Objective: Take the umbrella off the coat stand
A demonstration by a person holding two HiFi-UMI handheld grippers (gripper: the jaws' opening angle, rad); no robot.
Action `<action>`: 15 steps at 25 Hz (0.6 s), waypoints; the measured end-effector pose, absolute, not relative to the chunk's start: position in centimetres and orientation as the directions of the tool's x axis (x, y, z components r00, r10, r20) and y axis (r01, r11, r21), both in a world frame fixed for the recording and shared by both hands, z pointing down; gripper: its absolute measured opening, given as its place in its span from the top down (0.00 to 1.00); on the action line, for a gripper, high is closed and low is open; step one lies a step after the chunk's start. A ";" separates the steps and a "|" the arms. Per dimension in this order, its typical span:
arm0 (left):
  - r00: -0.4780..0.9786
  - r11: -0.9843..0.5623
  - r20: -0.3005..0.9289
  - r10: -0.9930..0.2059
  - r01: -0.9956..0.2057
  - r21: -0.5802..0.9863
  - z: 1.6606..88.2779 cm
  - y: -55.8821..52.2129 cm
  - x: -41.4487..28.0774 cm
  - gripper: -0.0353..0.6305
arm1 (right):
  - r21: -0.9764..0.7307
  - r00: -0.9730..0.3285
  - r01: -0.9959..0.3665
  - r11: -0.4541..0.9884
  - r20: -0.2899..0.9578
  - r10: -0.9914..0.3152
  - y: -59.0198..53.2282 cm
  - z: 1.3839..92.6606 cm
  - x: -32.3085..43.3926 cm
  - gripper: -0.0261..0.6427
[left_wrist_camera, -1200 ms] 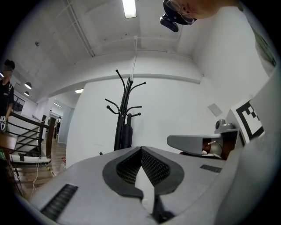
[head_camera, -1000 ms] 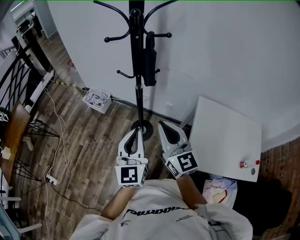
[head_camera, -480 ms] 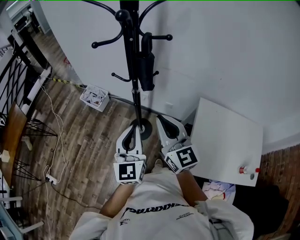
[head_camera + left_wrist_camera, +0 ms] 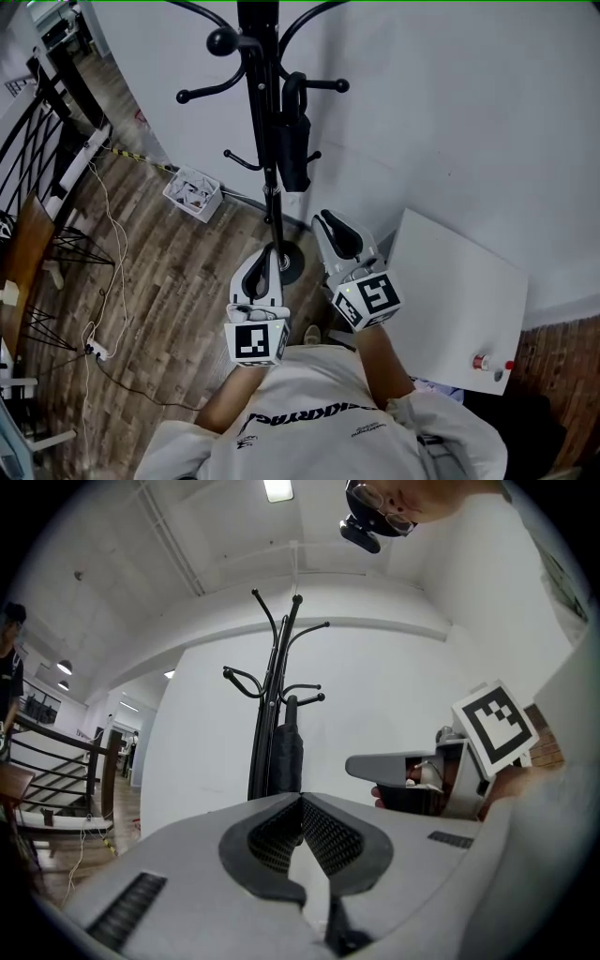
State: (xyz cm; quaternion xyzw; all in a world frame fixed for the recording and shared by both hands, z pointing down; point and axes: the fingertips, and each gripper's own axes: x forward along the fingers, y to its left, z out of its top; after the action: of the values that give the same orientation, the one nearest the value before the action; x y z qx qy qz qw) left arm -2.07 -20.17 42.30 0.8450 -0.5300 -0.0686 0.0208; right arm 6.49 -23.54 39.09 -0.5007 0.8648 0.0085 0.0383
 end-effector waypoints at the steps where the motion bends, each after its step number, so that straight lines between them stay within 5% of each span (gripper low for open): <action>1: 0.425 -0.433 -0.091 -0.901 -0.895 0.106 42.5 -20.4 -2.0 0.95 | -0.023 -0.501 -0.864 0.503 -0.071 -0.863 -24.1 39.1 6.6 0.88; 15: 0.386 -0.391 -0.071 -0.920 -0.916 0.085 42.8 -21.9 -2.0 0.95 | 0.054 -0.619 -0.785 0.617 -0.061 -0.783 -31.2 38.5 5.5 0.60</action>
State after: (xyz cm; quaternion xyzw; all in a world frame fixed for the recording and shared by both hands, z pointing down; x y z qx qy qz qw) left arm -1.98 -21.85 42.76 0.8323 -0.5515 -0.0531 0.0156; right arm 5.51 -31.19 38.55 -0.4362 0.8990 0.0375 0.0156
